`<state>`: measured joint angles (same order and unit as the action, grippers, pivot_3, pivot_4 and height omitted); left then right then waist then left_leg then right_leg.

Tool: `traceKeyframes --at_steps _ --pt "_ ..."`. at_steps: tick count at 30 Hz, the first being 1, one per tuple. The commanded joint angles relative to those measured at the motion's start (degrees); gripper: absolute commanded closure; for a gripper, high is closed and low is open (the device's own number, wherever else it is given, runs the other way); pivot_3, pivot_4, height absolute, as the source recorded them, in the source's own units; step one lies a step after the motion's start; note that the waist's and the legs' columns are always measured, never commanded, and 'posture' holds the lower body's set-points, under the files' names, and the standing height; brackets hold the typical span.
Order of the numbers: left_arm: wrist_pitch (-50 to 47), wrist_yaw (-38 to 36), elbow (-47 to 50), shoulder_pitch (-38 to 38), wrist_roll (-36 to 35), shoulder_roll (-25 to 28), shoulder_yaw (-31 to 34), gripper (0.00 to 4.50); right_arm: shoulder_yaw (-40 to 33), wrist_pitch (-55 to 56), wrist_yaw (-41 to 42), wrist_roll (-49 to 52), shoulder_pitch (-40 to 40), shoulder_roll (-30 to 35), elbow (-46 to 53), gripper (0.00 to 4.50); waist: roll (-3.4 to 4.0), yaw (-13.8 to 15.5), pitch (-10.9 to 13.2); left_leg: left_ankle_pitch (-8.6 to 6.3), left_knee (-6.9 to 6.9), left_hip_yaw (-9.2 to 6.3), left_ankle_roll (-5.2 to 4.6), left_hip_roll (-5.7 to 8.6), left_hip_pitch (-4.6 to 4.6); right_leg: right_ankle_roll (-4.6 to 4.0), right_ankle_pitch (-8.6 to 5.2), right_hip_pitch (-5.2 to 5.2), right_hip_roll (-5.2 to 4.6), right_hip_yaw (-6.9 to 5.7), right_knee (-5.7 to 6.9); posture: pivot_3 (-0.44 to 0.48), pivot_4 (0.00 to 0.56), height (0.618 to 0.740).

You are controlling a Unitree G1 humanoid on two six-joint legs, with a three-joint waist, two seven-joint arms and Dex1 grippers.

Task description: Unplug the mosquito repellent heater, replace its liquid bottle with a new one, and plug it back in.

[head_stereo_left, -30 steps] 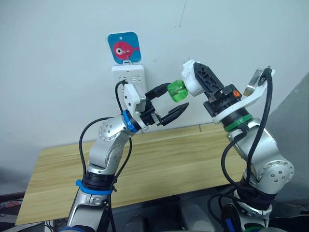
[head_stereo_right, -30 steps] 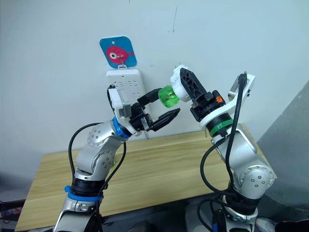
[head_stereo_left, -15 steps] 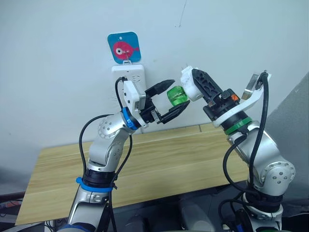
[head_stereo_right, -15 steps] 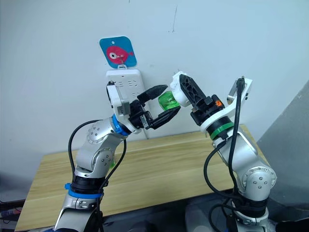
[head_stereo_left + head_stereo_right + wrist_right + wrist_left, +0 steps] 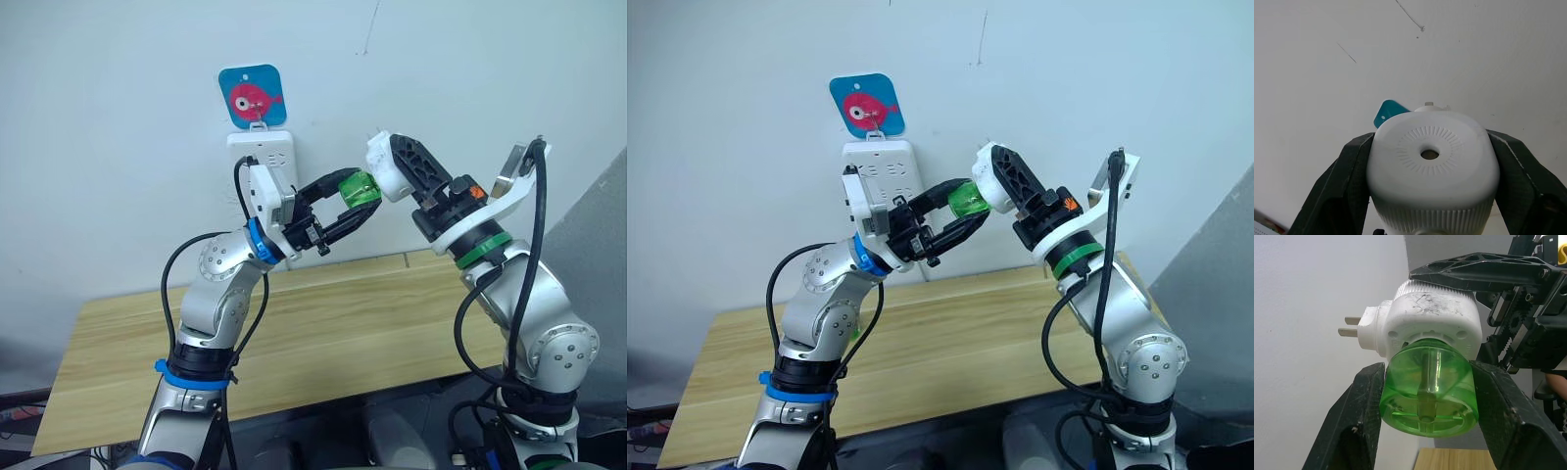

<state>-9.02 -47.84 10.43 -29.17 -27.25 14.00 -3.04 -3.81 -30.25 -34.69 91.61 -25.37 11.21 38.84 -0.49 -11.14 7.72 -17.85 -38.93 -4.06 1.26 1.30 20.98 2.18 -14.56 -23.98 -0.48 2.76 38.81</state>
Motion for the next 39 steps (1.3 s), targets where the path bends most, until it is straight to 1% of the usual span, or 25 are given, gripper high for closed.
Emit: traceKeyframes --at_steps 1,5,9,16,20,21,24,26,32,34,36,39 --pt "0.88 -0.09 0.07 -0.58 -0.52 -0.34 0.03 2.17 0.83 1.89 1.78 2.23 -1.25 -0.17 2.77 1.54 0.00 0.00 0.00 0.00 0.00 0.00 0.00 0.00 0.00 0.00 0.00 0.00 0.00 0.00 0.00 -0.230 0.110 0.730" --pt "0.36 0.07 -0.05 -0.50 -1.11 -0.53 0.21 2.17 0.64 2.43 2.99 2.58 -0.34 0.56 2.56 1.54 0.00 0.01 0.00 0.00 0.00 0.00 0.00 0.00 0.00 0.01 0.00 0.00 0.01 0.00 0.00 -0.230 0.110 0.730" --pt "-0.48 -1.32 0.67 -0.27 -2.86 -0.41 0.01 2.17 0.71 2.70 3.87 3.39 0.52 1.26 2.71 1.54 0.00 0.02 0.00 0.00 0.00 0.00 0.00 0.00 0.00 0.00 0.00 0.00 0.01 0.00 -0.01 -0.229 0.112 0.730" --pt "1.93 -2.40 0.18 -0.23 -1.56 0.05 0.21 2.17 0.89 3.24 4.69 5.21 2.38 2.58 2.98 1.54 0.00 0.03 0.00 0.00 0.00 0.01 0.00 0.00 0.00 0.16 -0.10 0.00 0.01 0.02 -0.01 -0.228 0.111 0.730" --pt "4.16 -3.32 -0.77 0.34 -0.83 0.38 0.25 2.17 0.55 4.06 4.86 5.68 3.17 3.04 3.28 0.15 0.00 0.04 0.00 0.00 0.00 0.00 0.00 -0.01 0.00 0.16 -0.10 0.00 0.01 0.02 -0.01 -0.228 0.112 0.730" --pt "4.87 -3.72 -0.95 0.51 -0.62 0.48 0.27 2.17 0.45 4.09 4.86 5.99 3.26 3.37 3.39 0.01 0.00 0.04 0.00 0.00 0.00 0.01 0.00 -0.01 0.00 0.16 -0.10 0.00 0.01 0.02 -0.01 -0.228 0.112 0.730" --pt "6.38 -4.45 -1.86 0.66 -0.15 0.66 0.29 2.17 -0.01 4.06 4.75 7.88 3.31 4.89 3.85 0.00 -0.01 0.09 0.00 0.00 0.00 0.02 0.00 0.00 0.00 0.16 -0.10 0.00 0.01 0.05 -0.01 -0.229 0.112 0.730" --pt "7.05 -5.21 -2.31 0.78 -0.03 0.92 0.14 2.17 -0.46 3.35 4.55 9.83 3.58 7.09 3.86 0.00 -0.01 0.11 0.00 0.00 0.00 0.02 0.00 0.00 0.00 0.16 -0.10 0.01 0.01 0.04 -0.02 -0.229 0.112 0.730" --pt "9.46 -12.68 -2.72 1.39 -0.68 3.82 -1.17 2.17 -2.74 -2.85 10.00 20.68 4.12 20.24 1.24 0.00 -0.05 0.11 0.03 -0.01 0.00 0.05 -0.01 -0.01 0.02 0.17 -0.10 0.01 0.03 0.04 -0.09 -0.230 0.115 0.730" --pt "10.32 -14.77 -3.04 1.18 -0.62 4.80 -1.44 2.17 -3.07 -5.67 13.48 21.39 3.51 23.78 -0.40 0.00 -0.06 0.10 0.04 -0.01 0.00 0.06 -0.02 -0.02 0.01 0.19 -0.12 0.05 0.06 0.04 -0.13 -0.230 0.115 0.730" --pt "11.13 -16.16 -3.51 0.84 -0.44 5.25 -1.59 2.17 -3.29 -7.30 16.29 21.39 3.03 25.66 -1.64 0.00 -0.07 0.12 0.05 -0.01 0.00 0.09 -0.02 -0.06 -0.02 0.21 -0.13 0.09 0.11 0.05 -0.19 -0.226 0.118 0.730" --pt "12.55 -19.03 -4.94 -0.44 -0.33 6.15 -1.59 2.17 -3.56 -13.26 22.51 21.39 2.21 30.35 -5.57 0.00 -0.10 0.31 0.12 -0.01 0.00 0.07 -0.02 -0.09 -0.09 0.22 -0.14 0.23 0.16 0.04 -0.29 -0.224 0.123 0.730"
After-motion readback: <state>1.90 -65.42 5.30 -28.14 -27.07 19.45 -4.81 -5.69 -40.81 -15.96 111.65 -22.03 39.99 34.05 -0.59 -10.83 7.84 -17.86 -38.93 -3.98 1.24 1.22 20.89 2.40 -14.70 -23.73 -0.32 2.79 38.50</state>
